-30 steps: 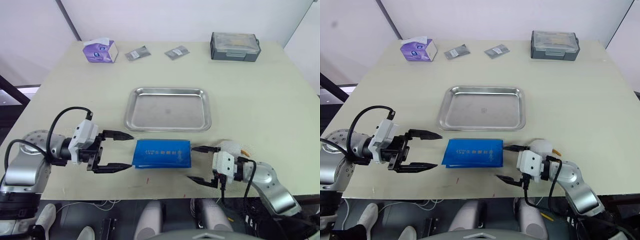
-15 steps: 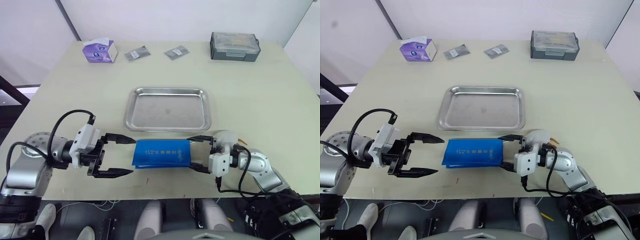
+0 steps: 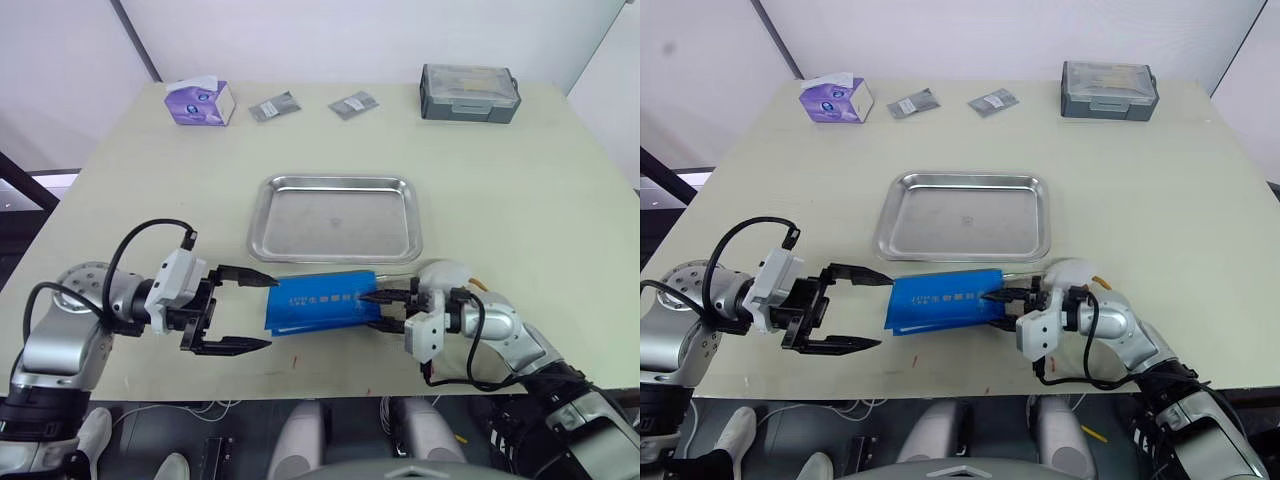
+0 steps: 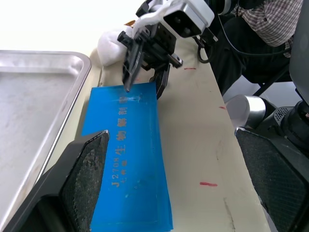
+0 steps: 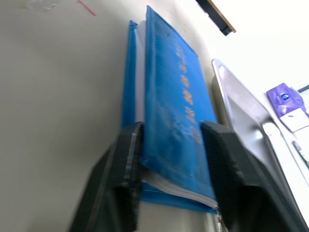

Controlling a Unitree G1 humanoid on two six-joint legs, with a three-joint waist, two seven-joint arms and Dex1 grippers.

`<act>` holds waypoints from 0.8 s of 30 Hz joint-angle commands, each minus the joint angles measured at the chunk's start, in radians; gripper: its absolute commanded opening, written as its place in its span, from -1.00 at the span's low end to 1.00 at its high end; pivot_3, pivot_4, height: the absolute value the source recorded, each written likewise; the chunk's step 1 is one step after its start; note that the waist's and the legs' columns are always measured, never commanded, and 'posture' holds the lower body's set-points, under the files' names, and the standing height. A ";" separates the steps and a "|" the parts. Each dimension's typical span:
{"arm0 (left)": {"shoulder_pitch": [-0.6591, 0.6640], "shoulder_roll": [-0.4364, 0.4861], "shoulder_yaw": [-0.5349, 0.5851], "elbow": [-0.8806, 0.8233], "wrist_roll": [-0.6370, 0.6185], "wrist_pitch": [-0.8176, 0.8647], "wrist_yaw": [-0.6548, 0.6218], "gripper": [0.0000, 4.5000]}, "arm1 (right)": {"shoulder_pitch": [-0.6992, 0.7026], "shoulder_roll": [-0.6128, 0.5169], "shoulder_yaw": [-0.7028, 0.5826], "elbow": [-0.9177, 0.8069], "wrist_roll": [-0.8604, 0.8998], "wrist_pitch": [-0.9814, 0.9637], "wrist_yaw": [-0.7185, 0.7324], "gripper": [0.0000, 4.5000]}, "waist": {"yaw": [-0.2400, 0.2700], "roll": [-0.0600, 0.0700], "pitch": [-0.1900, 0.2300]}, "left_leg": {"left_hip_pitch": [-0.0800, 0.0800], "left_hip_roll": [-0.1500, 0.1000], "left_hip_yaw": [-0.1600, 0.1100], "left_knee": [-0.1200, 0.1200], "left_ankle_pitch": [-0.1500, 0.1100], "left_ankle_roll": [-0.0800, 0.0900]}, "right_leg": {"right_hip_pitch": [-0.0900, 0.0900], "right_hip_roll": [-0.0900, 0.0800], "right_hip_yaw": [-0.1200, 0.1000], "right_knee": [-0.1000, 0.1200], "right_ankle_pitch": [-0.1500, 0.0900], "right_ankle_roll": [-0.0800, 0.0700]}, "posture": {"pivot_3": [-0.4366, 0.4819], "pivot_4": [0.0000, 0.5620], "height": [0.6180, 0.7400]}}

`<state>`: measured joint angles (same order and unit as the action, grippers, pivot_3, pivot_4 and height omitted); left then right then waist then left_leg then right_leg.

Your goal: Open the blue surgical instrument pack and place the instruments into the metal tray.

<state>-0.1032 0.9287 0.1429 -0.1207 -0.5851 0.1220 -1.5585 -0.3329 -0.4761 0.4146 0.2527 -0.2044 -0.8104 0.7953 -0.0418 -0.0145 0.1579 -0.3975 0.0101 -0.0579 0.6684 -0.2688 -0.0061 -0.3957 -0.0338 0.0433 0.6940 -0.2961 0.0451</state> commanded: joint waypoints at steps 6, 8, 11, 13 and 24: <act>-0.013 -0.008 0.006 0.004 -0.023 -0.018 -0.041 1.00 | 0.021 -0.055 0.014 -0.088 0.180 0.049 0.094 -0.89 | 0.001 0.000 0.000 | 0.000 0.000 0.000 0.000 0.000 0.000 | 0.000 -0.001 0.000 0.000 0.000 0.000 | -0.05 -0.47 0.91; -0.014 -0.010 0.007 0.005 -0.025 -0.018 -0.040 1.00 | 0.031 -0.071 0.015 -0.119 0.235 0.083 0.132 -0.89 | 0.001 0.000 0.000 | 0.000 0.000 0.000 0.000 0.000 0.000 | 0.000 -0.001 0.000 0.000 0.000 0.000 | -0.05 -0.47 0.91; -0.021 -0.018 0.009 0.001 -0.036 -0.010 -0.036 1.00 | 0.057 -0.114 0.015 -0.224 0.369 0.227 0.214 -0.89 | 0.001 0.000 0.000 | 0.000 0.000 0.000 0.000 0.000 0.000 | 0.000 -0.001 0.000 0.000 0.000 0.000 | -0.05 -0.47 0.91; -0.025 -0.020 0.007 -0.006 -0.041 -0.002 -0.032 1.00 | 0.079 -0.140 0.005 -0.307 0.456 0.351 0.247 -0.89 | 0.002 0.001 0.001 | 0.000 0.001 0.000 0.000 0.000 0.000 | 0.000 -0.001 0.000 0.000 0.000 0.000 | -0.05 -0.47 0.91; -0.012 -0.027 -0.001 -0.041 -0.053 0.015 -0.027 1.00 | 0.107 -0.210 -0.085 -0.511 0.658 0.789 0.305 -0.89 | 0.002 0.001 0.001 | 0.000 0.001 -0.001 0.000 0.000 0.000 | 0.000 -0.001 0.000 0.000 0.000 0.000 | -0.05 -0.47 0.91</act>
<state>-0.1132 0.9001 0.1416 -0.1270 -0.6137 0.1324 -1.5585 -0.2220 -0.6851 0.3636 -0.2185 0.4133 -0.0806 1.0926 -0.0395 -0.0137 0.1587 -0.3979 0.0107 -0.0589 0.6686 -0.2689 -0.0059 -0.3955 -0.0343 0.0430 0.6938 -0.2961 0.0451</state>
